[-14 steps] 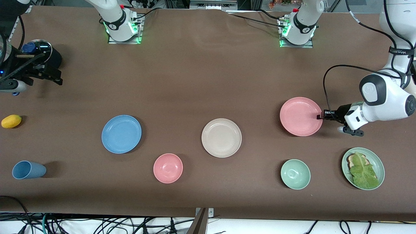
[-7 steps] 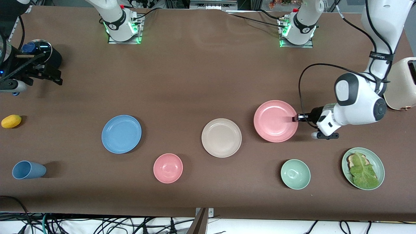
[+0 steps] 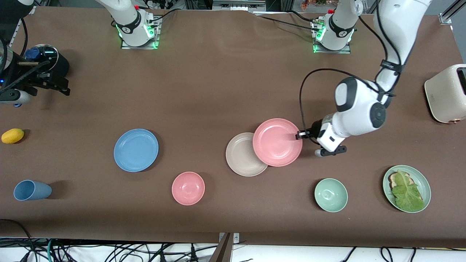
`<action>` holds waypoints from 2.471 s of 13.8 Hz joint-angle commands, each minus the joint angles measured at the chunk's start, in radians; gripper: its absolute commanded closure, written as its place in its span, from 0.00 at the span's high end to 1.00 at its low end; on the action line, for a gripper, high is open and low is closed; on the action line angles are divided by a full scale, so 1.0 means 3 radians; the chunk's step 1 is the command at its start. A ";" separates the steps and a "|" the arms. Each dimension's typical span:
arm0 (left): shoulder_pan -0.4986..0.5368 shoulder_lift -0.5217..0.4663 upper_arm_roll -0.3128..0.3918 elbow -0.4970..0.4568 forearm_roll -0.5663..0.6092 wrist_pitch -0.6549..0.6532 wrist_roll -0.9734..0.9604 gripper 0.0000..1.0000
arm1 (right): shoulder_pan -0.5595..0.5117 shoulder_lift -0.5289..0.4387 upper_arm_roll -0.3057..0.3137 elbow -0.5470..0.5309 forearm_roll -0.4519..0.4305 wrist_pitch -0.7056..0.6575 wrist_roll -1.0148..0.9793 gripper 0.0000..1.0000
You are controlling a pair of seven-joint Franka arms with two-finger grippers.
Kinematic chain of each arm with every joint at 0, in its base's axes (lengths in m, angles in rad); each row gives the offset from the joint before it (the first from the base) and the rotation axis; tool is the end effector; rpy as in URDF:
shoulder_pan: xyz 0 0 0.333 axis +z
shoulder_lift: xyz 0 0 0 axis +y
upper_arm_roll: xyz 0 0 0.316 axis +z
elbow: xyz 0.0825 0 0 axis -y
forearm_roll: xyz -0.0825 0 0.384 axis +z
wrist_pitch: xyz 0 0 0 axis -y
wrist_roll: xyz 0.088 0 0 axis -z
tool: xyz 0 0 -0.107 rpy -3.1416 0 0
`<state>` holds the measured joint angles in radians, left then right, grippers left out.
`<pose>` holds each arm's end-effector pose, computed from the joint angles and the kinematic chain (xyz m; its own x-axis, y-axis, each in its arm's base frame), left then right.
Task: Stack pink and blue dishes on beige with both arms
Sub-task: 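Set the pink plate on the beige plate while the right gripper approaches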
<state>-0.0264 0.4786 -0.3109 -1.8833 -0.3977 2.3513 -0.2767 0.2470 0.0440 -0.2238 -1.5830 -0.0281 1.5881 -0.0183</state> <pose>0.6028 -0.2049 0.2673 0.9603 0.2164 -0.1763 0.2684 -0.8891 0.3708 0.5677 0.0129 0.5962 0.9984 0.0418 -0.0385 0.0432 -0.9984 0.0371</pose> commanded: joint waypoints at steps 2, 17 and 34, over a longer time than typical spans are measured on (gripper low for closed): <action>-0.0331 0.0255 0.0024 0.0284 -0.0086 0.0195 -0.0452 0.00 | -0.0010 0.0017 0.0015 0.0056 0.0027 -0.0047 0.0030 1.00; -0.0562 0.0736 0.0049 0.0561 -0.0040 0.0640 -0.0658 0.35 | -0.0025 0.0027 0.0010 0.0056 0.0022 -0.0094 0.0030 1.00; -0.0301 0.0430 0.0049 0.1144 0.1217 -0.0939 -0.0587 1.00 | -0.0071 0.0753 0.0005 0.0036 0.0042 0.0422 -0.0056 1.00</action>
<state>-0.1216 0.6185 -0.2980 -1.5684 -0.0845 2.1383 -0.4690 0.2382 0.2408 -0.2244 -1.5862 -0.0273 1.6816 -0.0163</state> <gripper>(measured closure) 0.000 0.000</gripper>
